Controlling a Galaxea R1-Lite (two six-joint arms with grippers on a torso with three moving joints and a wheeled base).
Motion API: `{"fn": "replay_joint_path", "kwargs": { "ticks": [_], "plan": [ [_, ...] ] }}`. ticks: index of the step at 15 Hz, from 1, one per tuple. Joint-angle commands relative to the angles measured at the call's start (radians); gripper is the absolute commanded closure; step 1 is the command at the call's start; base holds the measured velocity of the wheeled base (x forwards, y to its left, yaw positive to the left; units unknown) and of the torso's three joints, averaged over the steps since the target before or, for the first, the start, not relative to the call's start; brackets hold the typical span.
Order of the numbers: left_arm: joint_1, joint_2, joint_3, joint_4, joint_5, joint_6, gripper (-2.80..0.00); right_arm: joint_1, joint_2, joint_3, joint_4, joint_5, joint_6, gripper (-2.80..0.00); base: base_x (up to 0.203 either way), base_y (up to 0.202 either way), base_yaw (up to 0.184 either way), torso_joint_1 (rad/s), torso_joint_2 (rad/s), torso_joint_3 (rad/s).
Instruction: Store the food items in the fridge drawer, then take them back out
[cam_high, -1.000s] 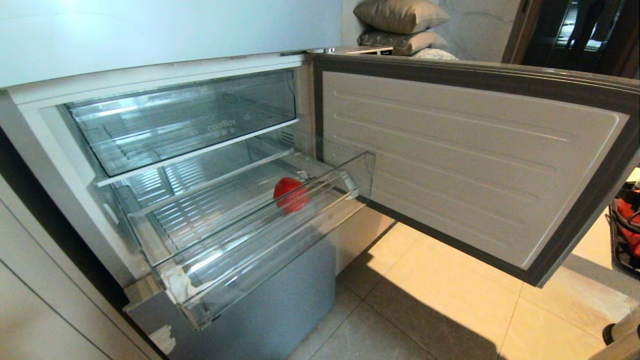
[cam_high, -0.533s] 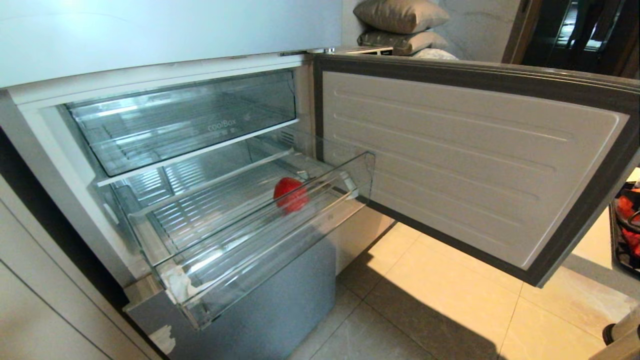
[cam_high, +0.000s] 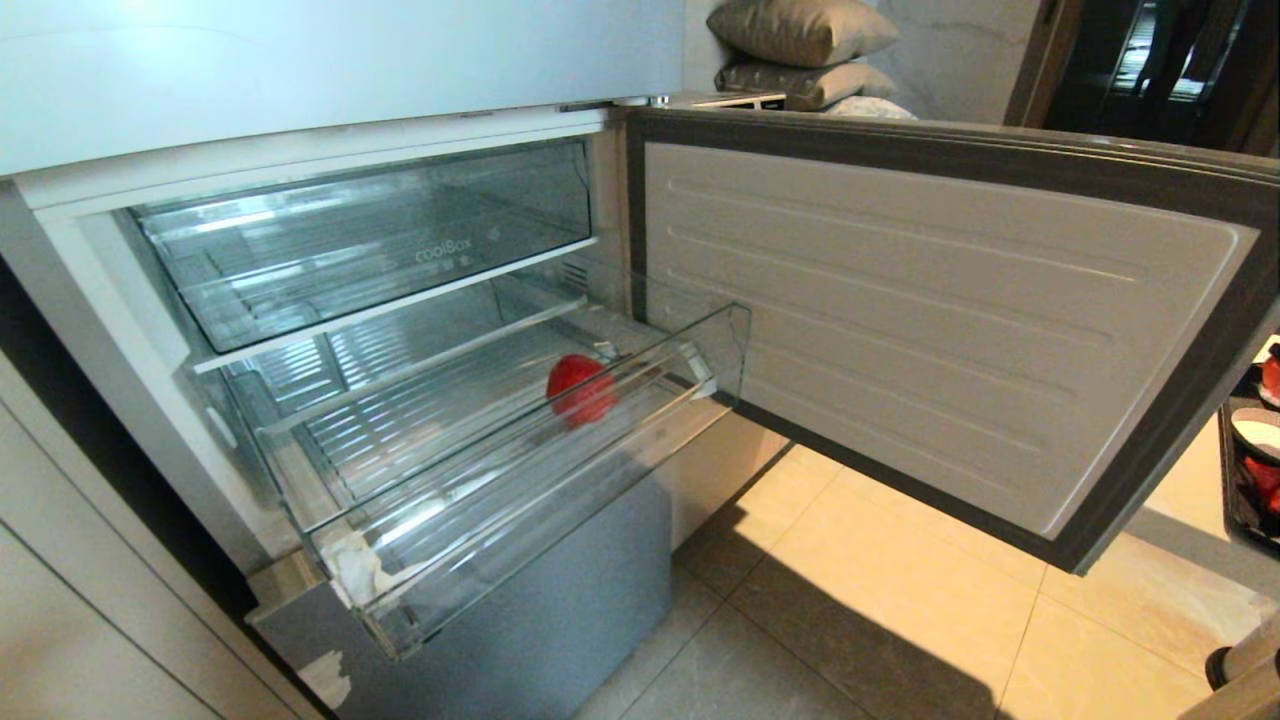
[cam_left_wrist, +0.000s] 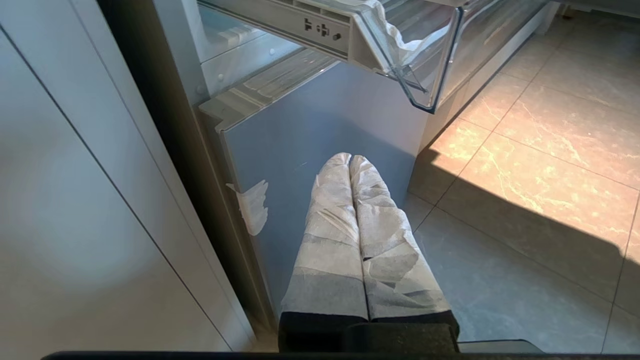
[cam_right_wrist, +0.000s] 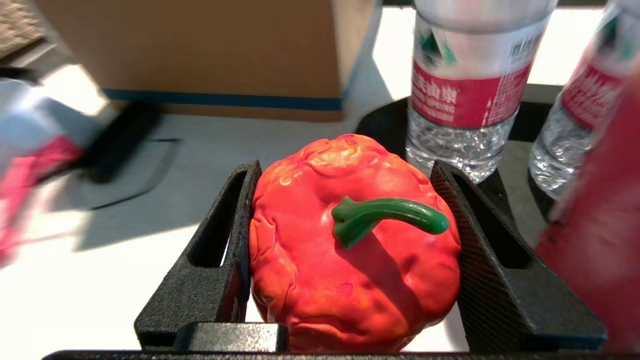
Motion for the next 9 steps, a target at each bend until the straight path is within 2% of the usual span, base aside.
{"fn": "replay_joint_path", "kwargs": {
  "ticks": [1,4,9],
  "plan": [
    [0.000,0.000,0.000,0.000,0.001,0.000,0.00,0.008,-0.208,0.114,0.023,-0.003,-0.005,0.00,0.000,0.000,0.000,0.000,0.00,0.000],
    [0.000,0.000,0.000,0.000,0.001,0.000,0.00,0.013,-0.539,0.305,0.151,-0.024,-0.016,0.00,0.000,0.000,0.000,0.000,0.00,0.000],
    [0.002,0.000,0.000,0.000,-0.001,0.000,0.00,0.017,-1.198,0.766,0.265,-0.076,-0.101,0.00,0.000,0.000,0.000,0.000,0.00,0.000]
  ]
}}
